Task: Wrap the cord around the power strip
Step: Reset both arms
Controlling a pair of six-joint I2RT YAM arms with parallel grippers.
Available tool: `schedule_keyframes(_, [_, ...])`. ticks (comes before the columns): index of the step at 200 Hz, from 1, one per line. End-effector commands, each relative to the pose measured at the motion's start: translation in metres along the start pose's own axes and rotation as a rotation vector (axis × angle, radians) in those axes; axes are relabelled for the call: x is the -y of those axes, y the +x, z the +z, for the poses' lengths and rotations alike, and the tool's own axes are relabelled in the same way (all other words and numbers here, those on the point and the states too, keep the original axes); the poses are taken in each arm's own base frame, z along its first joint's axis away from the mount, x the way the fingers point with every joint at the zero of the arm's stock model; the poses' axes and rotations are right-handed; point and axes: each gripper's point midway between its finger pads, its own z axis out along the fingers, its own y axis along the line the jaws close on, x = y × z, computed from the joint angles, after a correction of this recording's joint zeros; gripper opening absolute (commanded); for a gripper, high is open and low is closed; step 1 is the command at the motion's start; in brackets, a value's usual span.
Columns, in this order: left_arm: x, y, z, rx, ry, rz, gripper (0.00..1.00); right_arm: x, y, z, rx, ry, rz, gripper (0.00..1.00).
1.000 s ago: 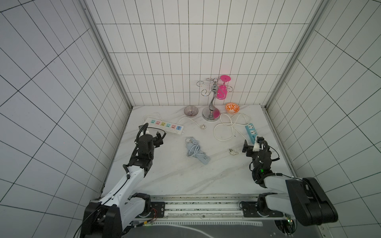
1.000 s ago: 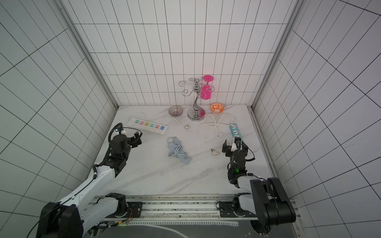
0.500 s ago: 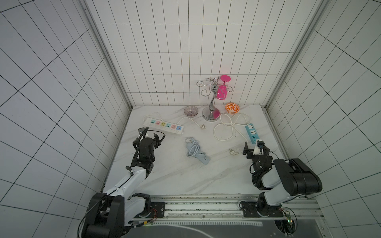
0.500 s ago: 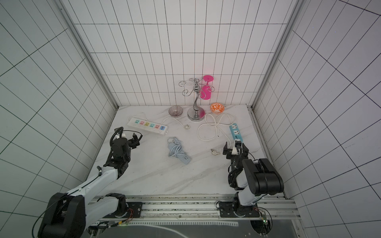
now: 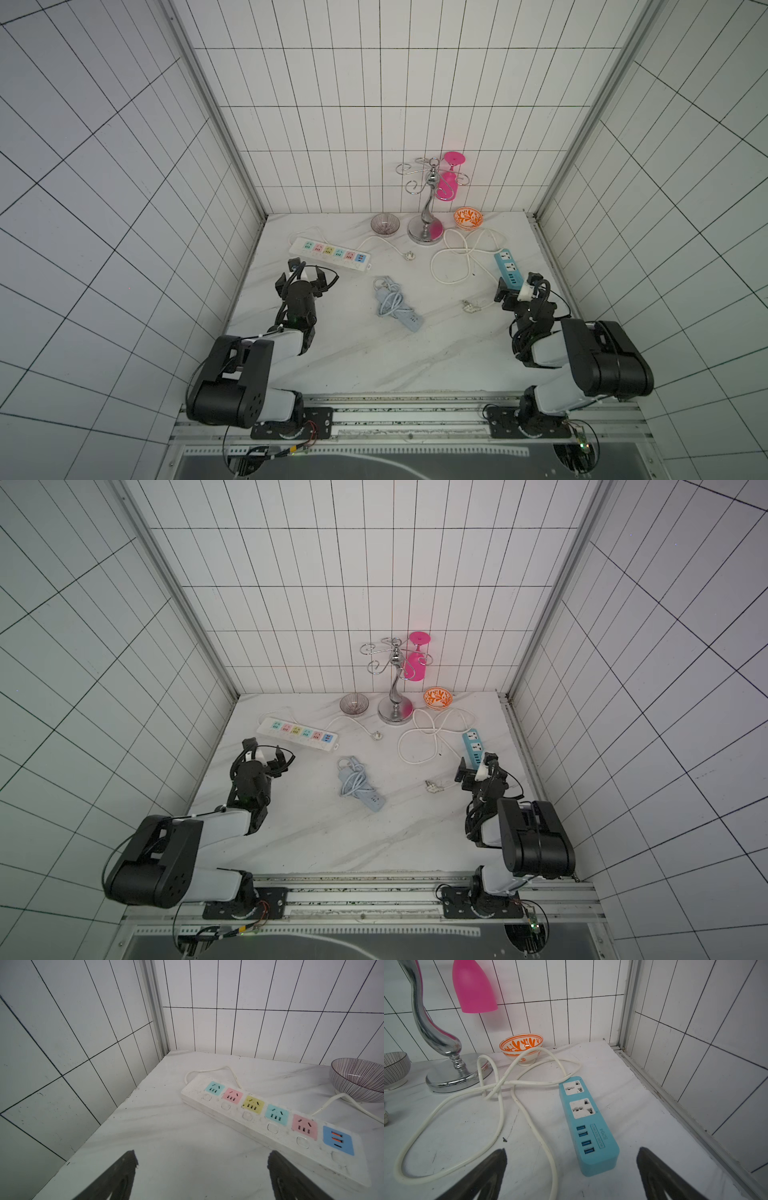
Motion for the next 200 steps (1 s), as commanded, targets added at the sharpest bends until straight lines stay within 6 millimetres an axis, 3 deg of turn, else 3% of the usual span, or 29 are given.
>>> schedule_keyframes(1, [0.002, -0.009, -0.004, 0.089, 0.033, -0.017, 0.97, -0.001, -0.020, 0.011, 0.051, -0.011, 0.010, 0.99])
schedule_keyframes(33, [0.008, -0.004, -0.014, 0.134, 0.078, -0.008, 0.97, -0.002, -0.020, 0.010, 0.051, -0.015, 0.010, 1.00])
schedule_keyframes(81, [0.000, -0.001, -0.018, 0.169, 0.046, -0.029, 0.98, -0.002, -0.020, 0.010, 0.051, -0.011, 0.006, 0.99])
schedule_keyframes(105, [-0.011, 0.002, -0.008, 0.128, -0.014, -0.060, 0.98, -0.002, -0.020, 0.011, 0.049, -0.009, 0.004, 1.00])
schedule_keyframes(200, [0.002, 0.006, 0.012, 0.036, -0.031, 0.001, 0.97, -0.002, -0.020, 0.011, 0.049, -0.005, 0.000, 0.99])
